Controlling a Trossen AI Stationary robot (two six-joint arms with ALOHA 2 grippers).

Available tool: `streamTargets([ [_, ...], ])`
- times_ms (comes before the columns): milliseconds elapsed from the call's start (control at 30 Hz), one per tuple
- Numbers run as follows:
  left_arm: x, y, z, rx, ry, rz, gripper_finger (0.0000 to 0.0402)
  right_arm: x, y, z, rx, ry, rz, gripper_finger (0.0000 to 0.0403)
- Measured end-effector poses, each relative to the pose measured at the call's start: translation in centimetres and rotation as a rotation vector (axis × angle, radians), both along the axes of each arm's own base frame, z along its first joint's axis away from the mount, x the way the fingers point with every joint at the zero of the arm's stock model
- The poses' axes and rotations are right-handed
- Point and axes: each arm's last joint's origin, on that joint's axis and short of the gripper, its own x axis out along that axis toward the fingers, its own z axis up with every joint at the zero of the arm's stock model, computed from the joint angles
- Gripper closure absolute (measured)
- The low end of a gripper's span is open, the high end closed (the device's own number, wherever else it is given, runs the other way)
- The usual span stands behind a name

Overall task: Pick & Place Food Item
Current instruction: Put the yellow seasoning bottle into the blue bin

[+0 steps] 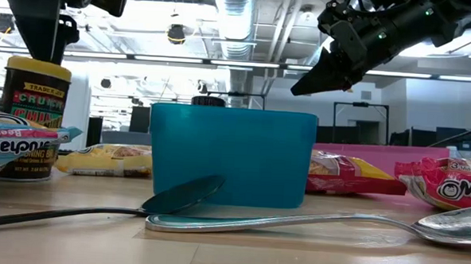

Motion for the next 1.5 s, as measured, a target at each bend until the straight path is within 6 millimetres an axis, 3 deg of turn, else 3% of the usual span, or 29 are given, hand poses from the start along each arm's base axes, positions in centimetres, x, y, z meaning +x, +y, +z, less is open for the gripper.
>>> streamTargets([
  [333,-0.1,0.0,0.1,-0.028,0.014,-0.004,0.0110,0.0,0.0,0.0,0.000,0.000,0.000,0.0403],
  [700,-1.0,0.6,1.9,-0.039,-0.073,0.014,0.0110,0.0,0.0,0.0,0.000,0.000,0.000,0.0403],
  [1500,0.9,-0.9,-1.8,0.017,0.072,-0.005,0.0161,-0.1,0.0,-0.1,-0.002,0.014,0.000,0.0403],
])
